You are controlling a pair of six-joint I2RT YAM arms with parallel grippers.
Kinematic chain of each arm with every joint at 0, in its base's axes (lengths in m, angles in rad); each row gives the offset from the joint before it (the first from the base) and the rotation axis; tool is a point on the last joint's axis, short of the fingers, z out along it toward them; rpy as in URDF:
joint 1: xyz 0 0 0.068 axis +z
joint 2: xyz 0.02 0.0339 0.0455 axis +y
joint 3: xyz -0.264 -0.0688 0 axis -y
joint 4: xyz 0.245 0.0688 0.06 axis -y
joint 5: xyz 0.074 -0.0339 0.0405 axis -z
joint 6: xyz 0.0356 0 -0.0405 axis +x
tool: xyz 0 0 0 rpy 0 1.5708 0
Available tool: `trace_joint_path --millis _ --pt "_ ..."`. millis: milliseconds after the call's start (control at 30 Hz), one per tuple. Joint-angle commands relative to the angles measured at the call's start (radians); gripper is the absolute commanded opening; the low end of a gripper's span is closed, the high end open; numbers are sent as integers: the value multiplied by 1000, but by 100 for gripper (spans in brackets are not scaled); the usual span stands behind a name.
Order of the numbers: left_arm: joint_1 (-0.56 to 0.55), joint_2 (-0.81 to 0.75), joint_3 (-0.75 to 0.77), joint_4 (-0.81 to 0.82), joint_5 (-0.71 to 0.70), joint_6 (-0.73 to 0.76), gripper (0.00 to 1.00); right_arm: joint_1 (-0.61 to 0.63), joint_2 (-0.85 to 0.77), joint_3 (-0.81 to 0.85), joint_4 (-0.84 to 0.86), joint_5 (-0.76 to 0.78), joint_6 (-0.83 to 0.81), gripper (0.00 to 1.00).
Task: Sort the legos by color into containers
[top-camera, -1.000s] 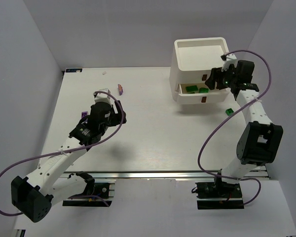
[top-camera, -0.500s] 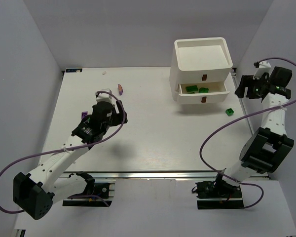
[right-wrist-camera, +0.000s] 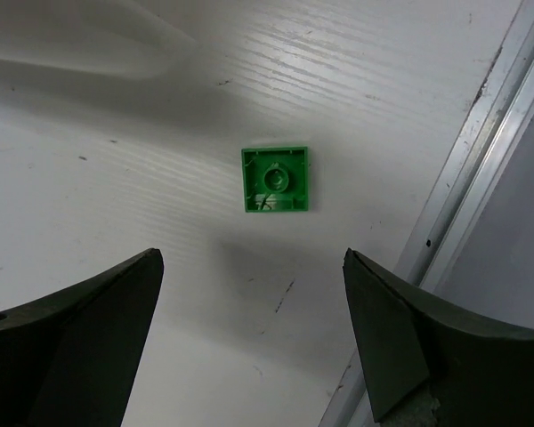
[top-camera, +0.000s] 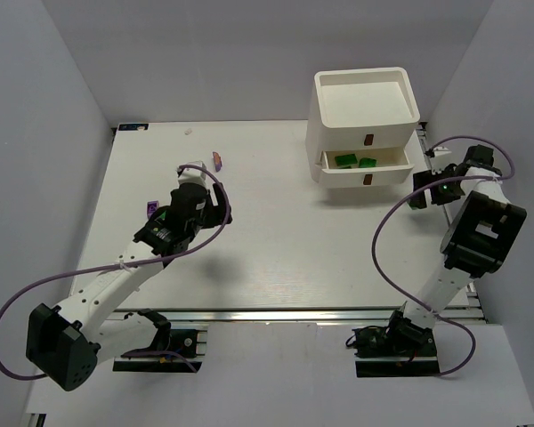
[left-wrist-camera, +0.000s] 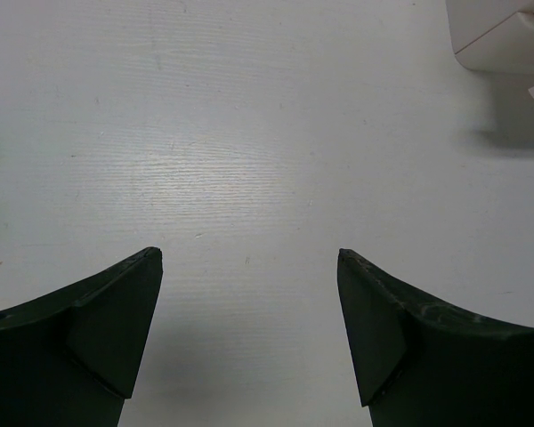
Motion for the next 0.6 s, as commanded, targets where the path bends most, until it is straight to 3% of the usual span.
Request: trace_joint_path --millis 0,567 --pt "3 0 18 7 12 8 89 -1 40 6 53 -13 -53 86" --pt "3 31 80 -55 -5 9 89 4 132 -6 204 -62 -33 75"
